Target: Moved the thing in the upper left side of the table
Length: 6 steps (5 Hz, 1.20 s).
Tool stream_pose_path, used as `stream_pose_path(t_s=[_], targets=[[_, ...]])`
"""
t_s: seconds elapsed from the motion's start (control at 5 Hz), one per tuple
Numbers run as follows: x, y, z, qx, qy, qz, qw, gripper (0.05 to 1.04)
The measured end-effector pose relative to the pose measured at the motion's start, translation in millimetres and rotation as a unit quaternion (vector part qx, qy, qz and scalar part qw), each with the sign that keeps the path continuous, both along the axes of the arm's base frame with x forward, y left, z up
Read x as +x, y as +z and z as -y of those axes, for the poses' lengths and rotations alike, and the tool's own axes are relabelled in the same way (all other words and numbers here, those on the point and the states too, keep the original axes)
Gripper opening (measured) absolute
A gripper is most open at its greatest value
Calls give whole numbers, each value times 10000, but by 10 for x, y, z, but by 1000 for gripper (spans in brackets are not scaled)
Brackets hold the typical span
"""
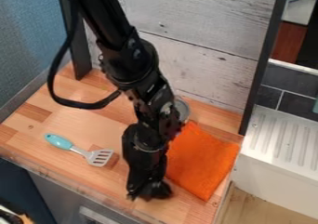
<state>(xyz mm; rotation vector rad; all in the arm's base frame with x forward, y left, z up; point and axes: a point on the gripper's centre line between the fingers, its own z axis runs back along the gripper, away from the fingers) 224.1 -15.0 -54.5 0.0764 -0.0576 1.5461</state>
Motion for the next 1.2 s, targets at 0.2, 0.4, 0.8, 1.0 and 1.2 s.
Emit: stream_pose_path(t_s=[0.2, 0.4, 0.8, 1.0, 1.2], targets=[[8, 127, -5, 34, -27, 45, 10000, 534], [45, 263, -73, 84, 91, 166, 9998, 534], [379, 595, -643, -17, 1244, 724, 9896, 534], [651, 651, -976, 79, 1617, 862, 9830, 534], [817, 642, -1290, 133, 1940, 871, 9770, 534]])
